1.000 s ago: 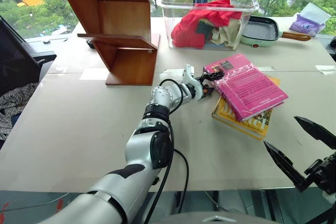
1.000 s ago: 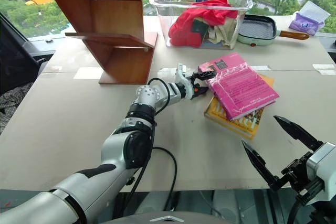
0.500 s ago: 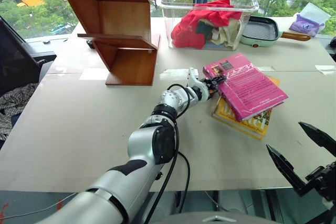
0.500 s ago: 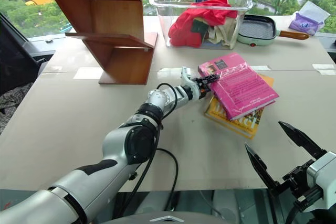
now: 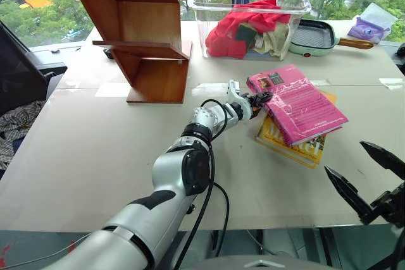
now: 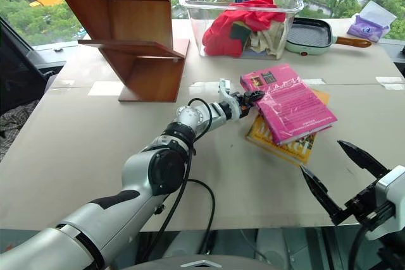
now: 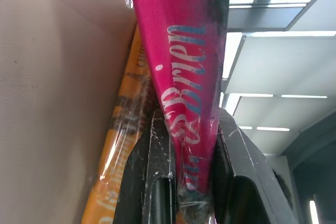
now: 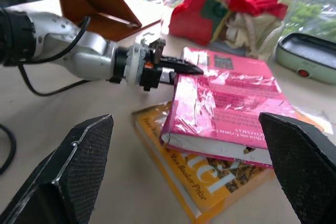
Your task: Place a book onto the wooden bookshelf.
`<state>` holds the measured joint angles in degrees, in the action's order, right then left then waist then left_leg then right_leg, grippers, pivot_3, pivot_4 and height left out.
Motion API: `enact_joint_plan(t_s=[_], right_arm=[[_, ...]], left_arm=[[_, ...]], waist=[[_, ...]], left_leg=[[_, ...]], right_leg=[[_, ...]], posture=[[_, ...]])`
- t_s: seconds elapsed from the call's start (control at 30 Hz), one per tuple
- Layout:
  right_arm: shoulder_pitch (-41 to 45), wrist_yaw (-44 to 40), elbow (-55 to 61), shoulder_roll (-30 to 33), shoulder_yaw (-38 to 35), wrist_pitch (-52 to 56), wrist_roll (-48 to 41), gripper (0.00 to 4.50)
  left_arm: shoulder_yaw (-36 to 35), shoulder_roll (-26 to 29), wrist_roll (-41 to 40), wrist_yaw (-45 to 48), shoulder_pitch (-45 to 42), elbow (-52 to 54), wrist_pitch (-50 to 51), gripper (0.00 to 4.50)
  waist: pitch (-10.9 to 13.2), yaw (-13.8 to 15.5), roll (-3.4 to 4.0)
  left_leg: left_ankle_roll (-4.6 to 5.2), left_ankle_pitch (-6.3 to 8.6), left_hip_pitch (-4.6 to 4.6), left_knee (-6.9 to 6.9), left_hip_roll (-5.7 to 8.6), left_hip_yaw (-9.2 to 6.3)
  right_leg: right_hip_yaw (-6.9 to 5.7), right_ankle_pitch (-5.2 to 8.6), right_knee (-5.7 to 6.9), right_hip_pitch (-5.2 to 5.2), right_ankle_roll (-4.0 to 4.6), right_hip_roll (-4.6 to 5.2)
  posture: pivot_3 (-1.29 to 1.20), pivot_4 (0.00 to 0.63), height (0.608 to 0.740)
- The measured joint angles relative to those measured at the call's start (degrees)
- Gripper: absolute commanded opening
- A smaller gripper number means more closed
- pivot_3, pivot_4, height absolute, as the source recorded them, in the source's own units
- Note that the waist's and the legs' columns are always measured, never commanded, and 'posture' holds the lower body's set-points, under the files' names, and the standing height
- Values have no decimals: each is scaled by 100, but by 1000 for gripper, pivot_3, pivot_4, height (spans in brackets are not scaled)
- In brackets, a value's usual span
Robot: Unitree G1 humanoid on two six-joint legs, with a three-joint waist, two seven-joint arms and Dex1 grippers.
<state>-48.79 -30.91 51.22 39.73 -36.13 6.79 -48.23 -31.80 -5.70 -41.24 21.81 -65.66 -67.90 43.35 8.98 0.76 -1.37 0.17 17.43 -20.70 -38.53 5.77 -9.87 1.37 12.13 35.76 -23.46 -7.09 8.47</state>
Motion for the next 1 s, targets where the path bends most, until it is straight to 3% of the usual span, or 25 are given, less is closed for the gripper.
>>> enact_joint_plan(t_s=[0.2,0.37,0.6,0.9,1.0], right_arm=[[576,-978,-922,740,-801,587,-647,4500],[975,-1572,-1346,881,-967,943,-670,4500],[1412,-1698,-1405,877,-966,1195,-525,4500],[1803,-1737,-1359,656,-961,1323,-443,4500],[2177,-1662,-1354,563,-877,1320,-527,4500]], left_arm=[[26,17,46,21,52,137,91,243],[-27,53,43,-40,62,215,167,243],[-164,214,-146,-244,229,630,700,243],[-408,739,-1035,-1026,635,2982,2417,243],[192,1201,-1067,-827,877,4292,2830,243]], waist=[[0,2,0],[1,-6,-2],[1,-25,-1],[1,-11,-1],[0,-29,0]], left_leg=[[0,0,0,0,-3,0],[0,0,-1,-2,-2,2],[-1,0,-2,-2,-3,1],[-2,-1,-7,-8,-4,0],[-3,-1,-6,-8,-4,1]], right_leg=[[-1,0,1,-1,1,-2],[0,0,0,-1,0,0],[1,0,4,-3,0,0],[3,-1,7,-9,1,1],[4,-1,10,-11,2,1]], posture=[[0,150,725],[0,150,725],[0,150,725],[0,150,725],[0,150,725]])
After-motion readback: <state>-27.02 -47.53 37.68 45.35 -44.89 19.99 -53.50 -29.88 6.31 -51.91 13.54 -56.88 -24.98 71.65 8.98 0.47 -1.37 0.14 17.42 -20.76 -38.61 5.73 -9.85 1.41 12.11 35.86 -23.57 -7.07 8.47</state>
